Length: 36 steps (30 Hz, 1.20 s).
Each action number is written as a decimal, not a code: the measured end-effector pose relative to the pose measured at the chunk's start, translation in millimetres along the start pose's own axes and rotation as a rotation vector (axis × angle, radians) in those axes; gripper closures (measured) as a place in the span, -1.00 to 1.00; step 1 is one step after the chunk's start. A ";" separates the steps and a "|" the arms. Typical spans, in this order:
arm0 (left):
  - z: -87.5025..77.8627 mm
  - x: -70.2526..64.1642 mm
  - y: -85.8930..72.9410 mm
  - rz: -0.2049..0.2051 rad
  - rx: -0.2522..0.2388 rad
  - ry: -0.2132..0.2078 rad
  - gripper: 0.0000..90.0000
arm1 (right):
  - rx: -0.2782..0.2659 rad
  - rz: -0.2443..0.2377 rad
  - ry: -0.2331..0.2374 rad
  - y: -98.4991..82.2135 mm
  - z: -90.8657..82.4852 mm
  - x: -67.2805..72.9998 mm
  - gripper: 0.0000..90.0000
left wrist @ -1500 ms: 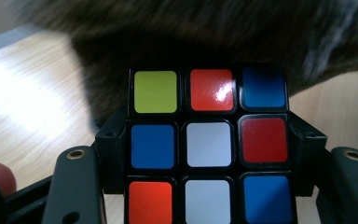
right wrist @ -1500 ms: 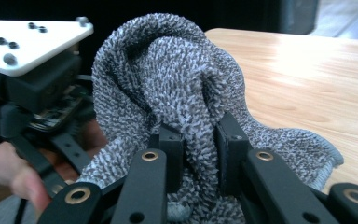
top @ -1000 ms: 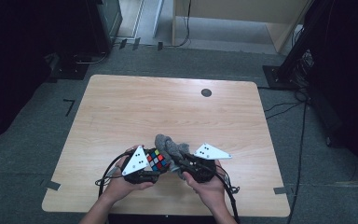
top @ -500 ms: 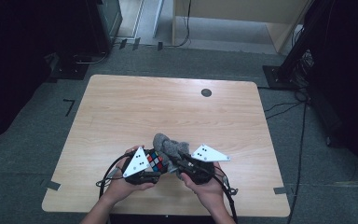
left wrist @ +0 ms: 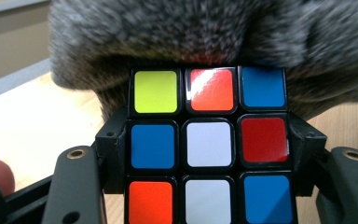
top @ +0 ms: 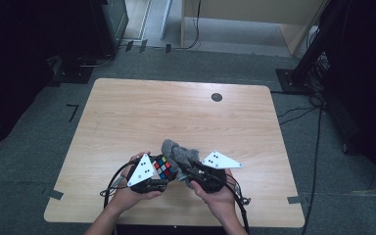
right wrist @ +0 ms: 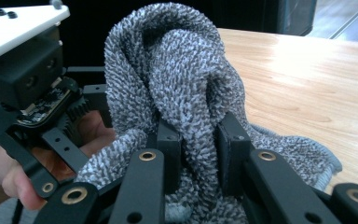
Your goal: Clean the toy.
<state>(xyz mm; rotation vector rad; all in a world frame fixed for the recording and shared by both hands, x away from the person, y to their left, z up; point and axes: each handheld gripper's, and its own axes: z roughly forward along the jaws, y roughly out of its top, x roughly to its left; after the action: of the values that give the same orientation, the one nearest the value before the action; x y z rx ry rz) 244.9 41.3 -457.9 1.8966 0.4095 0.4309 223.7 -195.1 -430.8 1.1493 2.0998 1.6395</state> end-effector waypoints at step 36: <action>6.5 -7.7 -2.2 0.011 0.007 0.002 -0.24 | -0.021 -0.064 -0.012 1.5 -5.0 11.4 0.71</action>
<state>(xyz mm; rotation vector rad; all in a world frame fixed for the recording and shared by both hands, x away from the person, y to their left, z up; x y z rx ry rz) 241.2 33.2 -463.0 1.9059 0.4023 0.4388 213.7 -190.6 -424.7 1.0710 2.0854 1.6182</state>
